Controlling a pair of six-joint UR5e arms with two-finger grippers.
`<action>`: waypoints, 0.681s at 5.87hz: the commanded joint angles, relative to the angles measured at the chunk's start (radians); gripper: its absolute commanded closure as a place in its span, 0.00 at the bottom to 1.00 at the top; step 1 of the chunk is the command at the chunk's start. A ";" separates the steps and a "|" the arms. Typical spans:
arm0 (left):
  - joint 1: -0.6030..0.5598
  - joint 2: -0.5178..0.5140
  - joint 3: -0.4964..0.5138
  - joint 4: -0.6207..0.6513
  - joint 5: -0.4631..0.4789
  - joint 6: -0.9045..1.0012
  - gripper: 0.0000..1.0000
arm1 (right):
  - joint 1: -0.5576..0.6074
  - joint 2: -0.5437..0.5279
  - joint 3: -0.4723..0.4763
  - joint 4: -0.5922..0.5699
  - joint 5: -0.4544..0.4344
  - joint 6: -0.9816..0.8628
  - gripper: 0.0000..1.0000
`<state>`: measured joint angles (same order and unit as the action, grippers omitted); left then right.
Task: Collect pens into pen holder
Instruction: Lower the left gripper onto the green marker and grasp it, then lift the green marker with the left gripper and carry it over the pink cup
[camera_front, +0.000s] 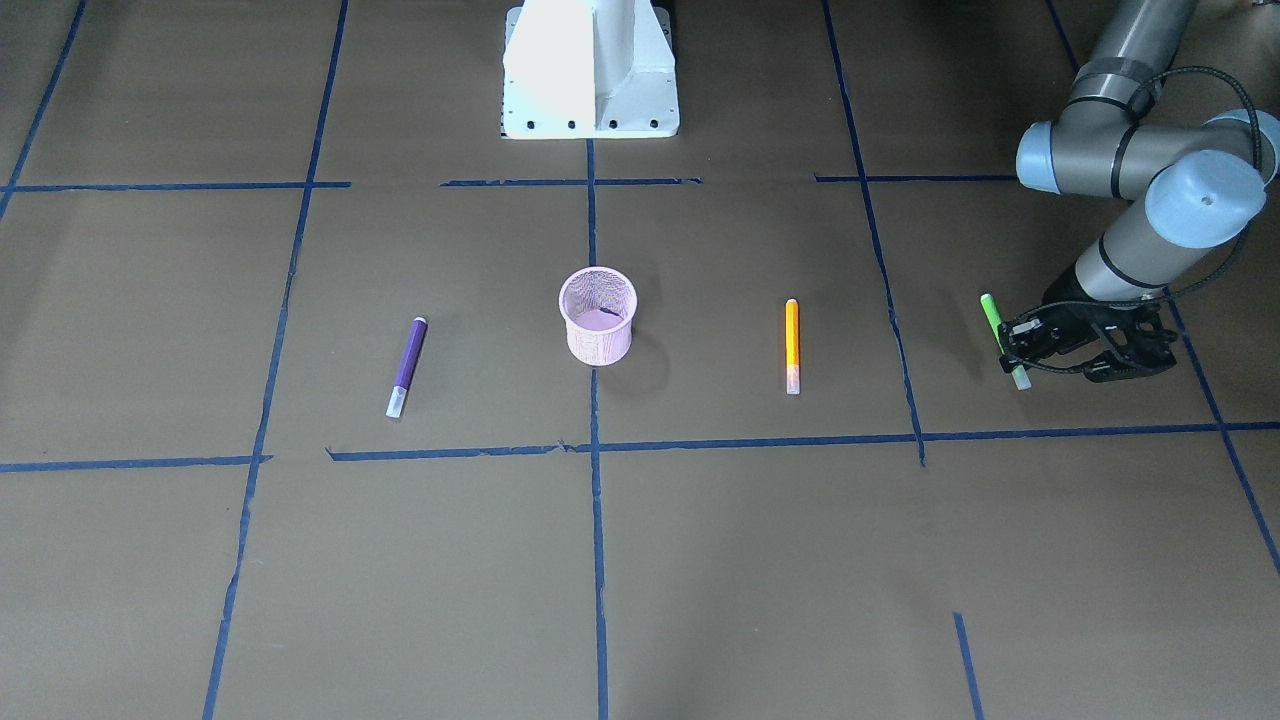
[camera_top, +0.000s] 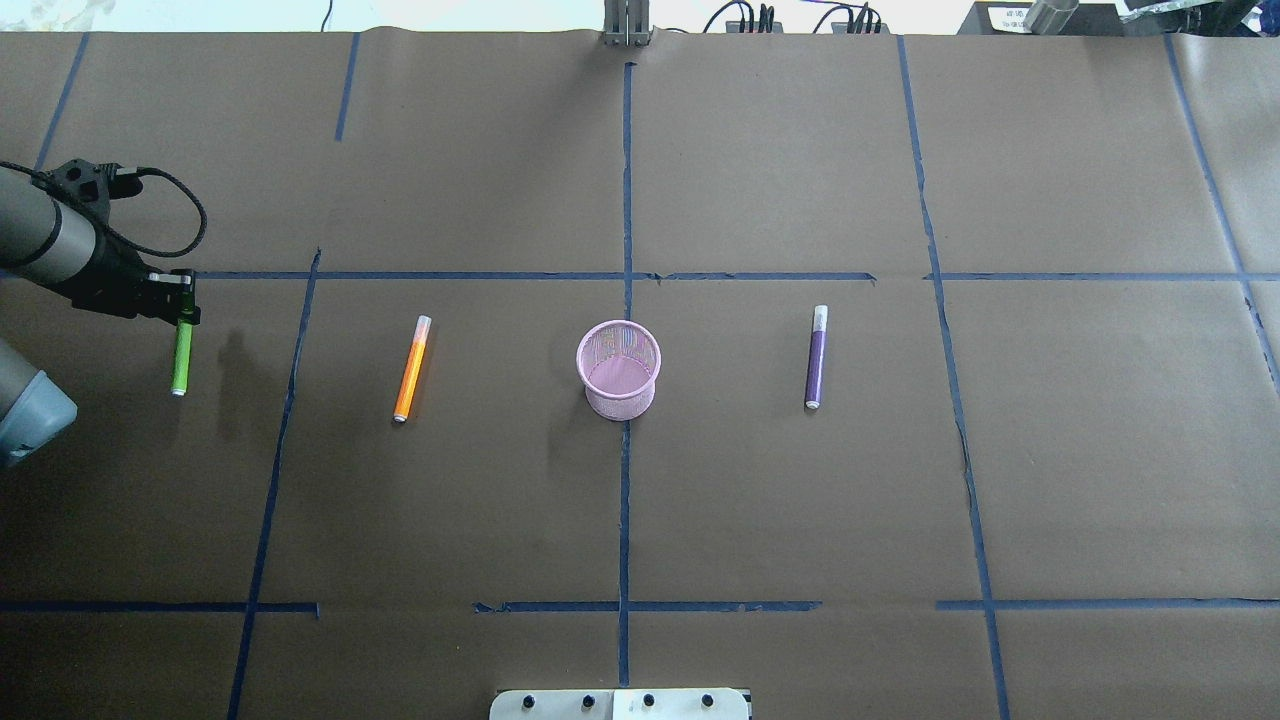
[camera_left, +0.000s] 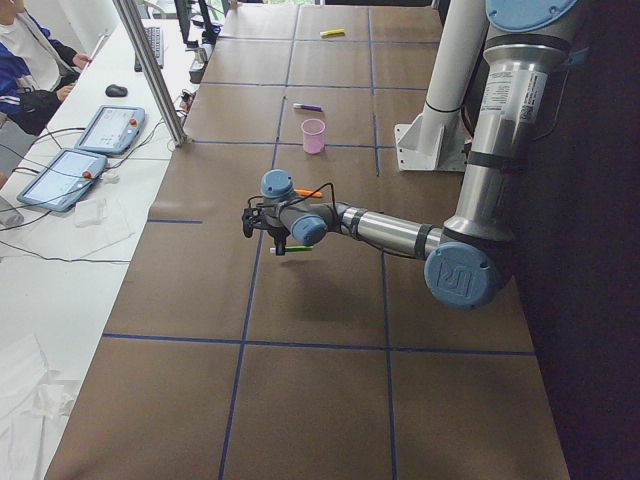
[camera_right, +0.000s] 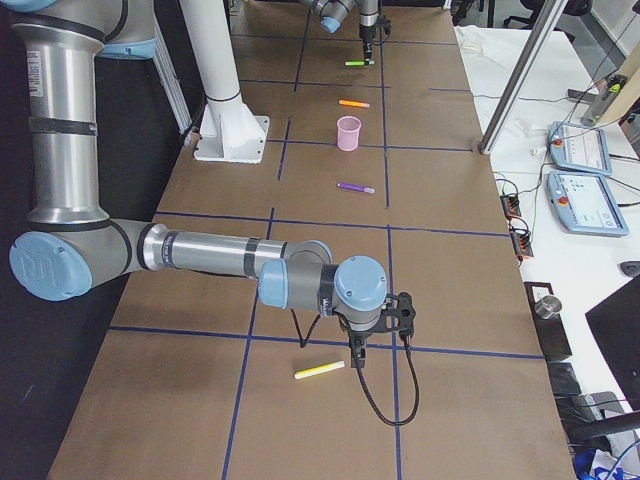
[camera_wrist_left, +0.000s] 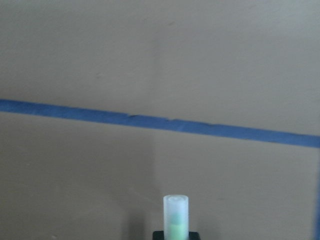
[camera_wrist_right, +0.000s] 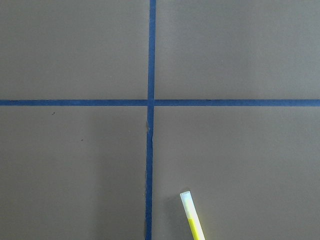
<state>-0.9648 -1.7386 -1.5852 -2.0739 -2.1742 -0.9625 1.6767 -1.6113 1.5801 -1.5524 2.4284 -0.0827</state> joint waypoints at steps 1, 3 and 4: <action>0.001 -0.097 -0.086 0.000 0.010 -0.002 1.00 | 0.000 -0.006 0.001 0.000 0.006 0.001 0.00; 0.122 -0.233 -0.174 -0.002 0.135 0.001 1.00 | 0.000 -0.009 0.004 0.002 0.001 -0.002 0.00; 0.197 -0.305 -0.183 -0.015 0.240 0.007 1.00 | 0.000 -0.018 0.003 0.002 0.001 -0.002 0.00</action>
<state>-0.8388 -1.9739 -1.7519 -2.0792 -2.0226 -0.9608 1.6767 -1.6219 1.5839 -1.5510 2.4303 -0.0839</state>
